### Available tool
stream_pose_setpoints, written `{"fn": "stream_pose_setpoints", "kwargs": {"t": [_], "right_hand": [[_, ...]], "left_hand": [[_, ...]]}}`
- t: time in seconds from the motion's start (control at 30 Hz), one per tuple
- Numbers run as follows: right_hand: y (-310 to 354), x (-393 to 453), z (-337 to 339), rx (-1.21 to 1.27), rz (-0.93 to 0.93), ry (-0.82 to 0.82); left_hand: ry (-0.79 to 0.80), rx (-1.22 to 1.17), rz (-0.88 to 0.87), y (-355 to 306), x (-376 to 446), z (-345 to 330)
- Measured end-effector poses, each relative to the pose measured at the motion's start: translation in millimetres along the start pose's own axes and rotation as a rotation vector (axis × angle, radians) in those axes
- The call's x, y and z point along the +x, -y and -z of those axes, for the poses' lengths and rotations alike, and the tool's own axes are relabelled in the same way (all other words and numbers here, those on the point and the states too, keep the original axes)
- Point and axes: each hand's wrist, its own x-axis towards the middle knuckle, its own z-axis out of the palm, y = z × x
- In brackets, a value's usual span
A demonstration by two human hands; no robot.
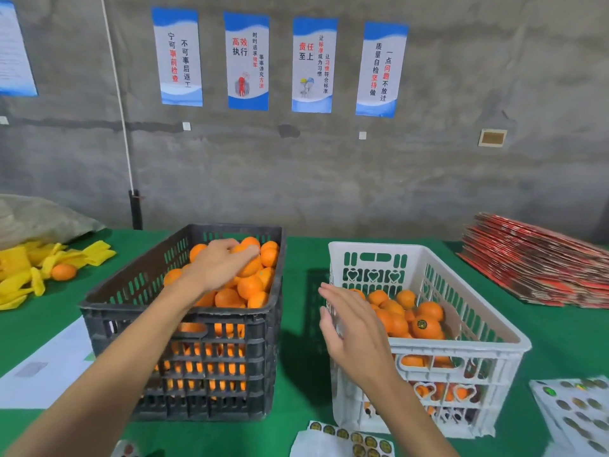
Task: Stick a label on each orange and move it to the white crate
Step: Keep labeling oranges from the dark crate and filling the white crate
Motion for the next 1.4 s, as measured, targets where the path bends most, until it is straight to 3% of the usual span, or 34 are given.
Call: {"fn": "stream_pose_setpoints", "kwargs": {"t": [0.1, 0.23, 0.4, 0.63, 0.8, 1.0, 1.2, 1.4], "right_hand": [[5, -7, 2, 0.028, -0.002, -0.027], [7, -37, 4, 0.071, 0.054, -0.037], [-6, -93, 2, 0.134, -0.082, 0.059], [-27, -169, -3, 0.132, -0.327, 0.345], [-44, -211, -4, 0.153, -0.523, 0.622], [-54, -211, -11, 0.124, -0.512, 0.563], [-59, -213, -11, 0.063, -0.355, 0.560], [-65, -221, -9, 0.213, -0.456, 0.607]], "left_hand": [[-0.224, -0.248, -0.234, -15, -53, -18], [-0.183, -0.419, -0.382, -13, -123, -56], [-0.020, -0.609, -0.105, 13, -179, -132], [0.229, -0.838, 0.312, 62, -220, -208], [0.243, -0.814, 0.379, 79, -242, -232], [0.212, -0.784, 0.385, 84, -245, -238], [0.205, -0.779, 0.389, 82, -252, -231], [0.183, -0.777, 0.326, 85, -255, -238]]}}
